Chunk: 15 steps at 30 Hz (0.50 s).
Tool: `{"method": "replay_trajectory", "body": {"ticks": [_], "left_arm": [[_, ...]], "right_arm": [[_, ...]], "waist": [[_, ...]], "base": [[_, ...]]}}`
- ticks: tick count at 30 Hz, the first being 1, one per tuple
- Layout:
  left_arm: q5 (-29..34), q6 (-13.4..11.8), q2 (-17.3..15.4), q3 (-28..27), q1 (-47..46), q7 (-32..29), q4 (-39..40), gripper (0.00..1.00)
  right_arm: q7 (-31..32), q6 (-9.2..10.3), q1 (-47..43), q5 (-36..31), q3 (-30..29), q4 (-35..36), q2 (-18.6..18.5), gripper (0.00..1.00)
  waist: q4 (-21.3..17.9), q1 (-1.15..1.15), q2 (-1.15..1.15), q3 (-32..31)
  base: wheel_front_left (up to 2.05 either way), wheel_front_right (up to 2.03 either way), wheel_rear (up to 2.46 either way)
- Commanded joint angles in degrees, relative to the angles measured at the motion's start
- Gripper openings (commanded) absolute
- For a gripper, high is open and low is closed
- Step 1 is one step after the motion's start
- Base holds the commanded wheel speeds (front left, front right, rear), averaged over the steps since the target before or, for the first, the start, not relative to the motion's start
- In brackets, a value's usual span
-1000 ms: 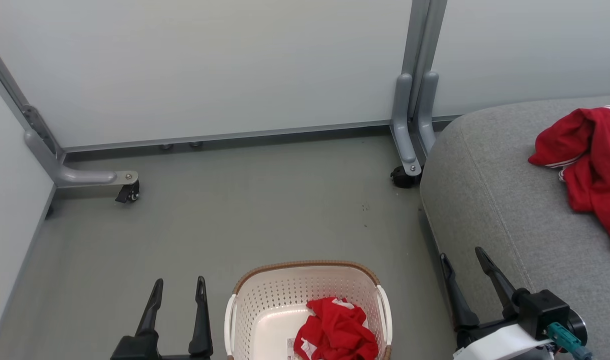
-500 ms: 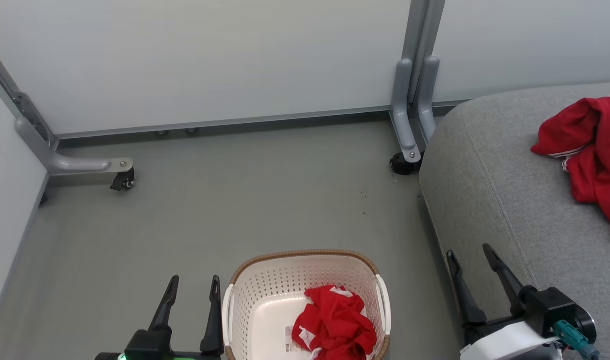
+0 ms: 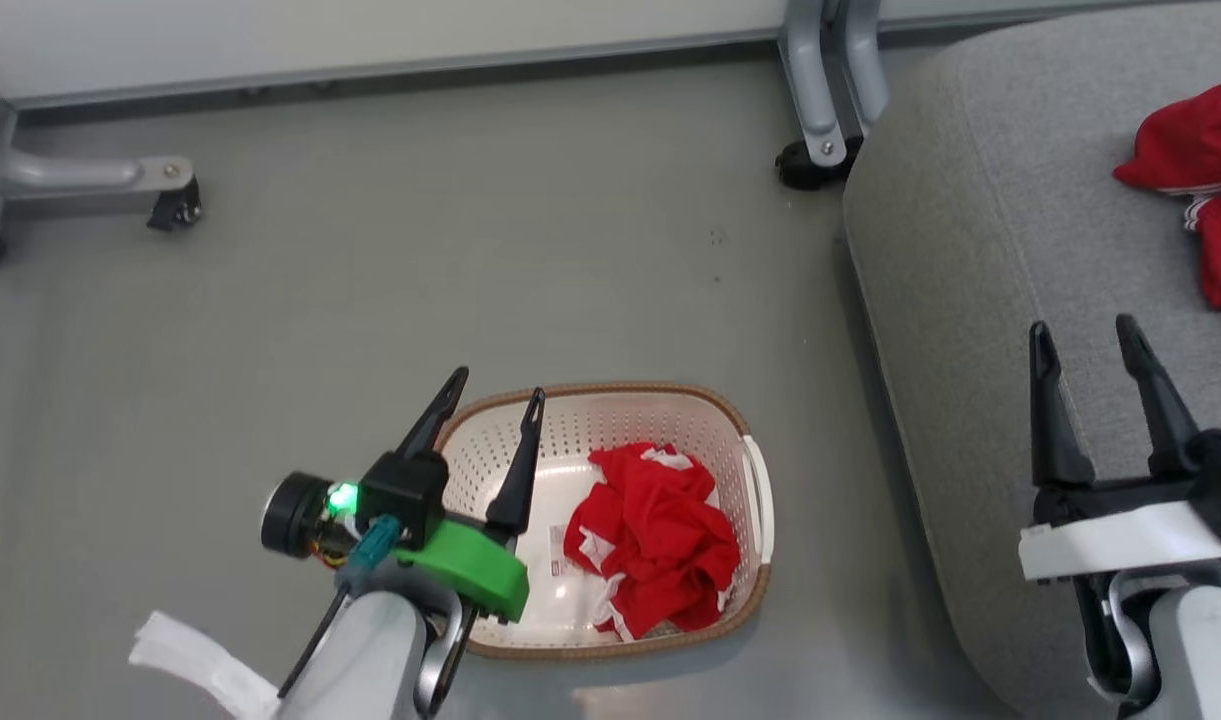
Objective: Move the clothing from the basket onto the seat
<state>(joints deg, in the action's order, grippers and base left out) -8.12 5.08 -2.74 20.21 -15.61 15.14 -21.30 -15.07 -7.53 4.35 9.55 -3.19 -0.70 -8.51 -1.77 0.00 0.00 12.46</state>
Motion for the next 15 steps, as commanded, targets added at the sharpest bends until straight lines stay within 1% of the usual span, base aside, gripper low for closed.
{"method": "replay_trajectory", "body": {"ticks": [1, 6, 10, 13, 15], "left_arm": [[-0.7, 0.6, -0.3, 0.6, -3.1, 0.0, -2.0, 1.00], [-1.1, 1.9, -0.3, 4.7, -12.6, 0.0, -11.6, 1.00], [-2.6, 2.4, -0.3, 8.9, -19.4, 0.0, -20.4, 1.00], [-5.5, 2.4, -0.3, 14.1, -24.0, -0.3, -27.4, 1.00], [-8.4, 2.4, -0.3, 17.3, -26.6, -0.9, -30.5, 1.00]], "right_arm": [[-0.2, 0.07, 1.9, 0.3, -0.4, 0.8, -0.2, 1.00], [-0.2, 0.07, 6.9, 0.7, -1.7, 2.7, 0.1, 1.00], [-0.2, 0.07, 10.3, 0.6, -1.7, 4.2, 0.5, 1.00], [-0.2, 0.08, 11.9, 0.6, -1.2, 4.7, 0.9, 1.00], [-0.2, 0.08, 12.9, 0.6, -0.9, 4.8, 1.1, 1.00]], "waist": [[-1.7, 0.00, 0.00, 11.6], [-3.5, 0.00, 0.00, 20.1], [-5.1, 0.00, 0.00, 26.1], [-6.3, 0.00, 0.00, 29.3], [-7.2, 0.00, 0.00, 31.1]], "base": [[0.00, 0.00, 0.00], [0.00, 0.00, 0.00], [0.00, 0.00, 0.00], [0.00, 0.00, 0.00], [0.00, 0.00, 0.00]]}}
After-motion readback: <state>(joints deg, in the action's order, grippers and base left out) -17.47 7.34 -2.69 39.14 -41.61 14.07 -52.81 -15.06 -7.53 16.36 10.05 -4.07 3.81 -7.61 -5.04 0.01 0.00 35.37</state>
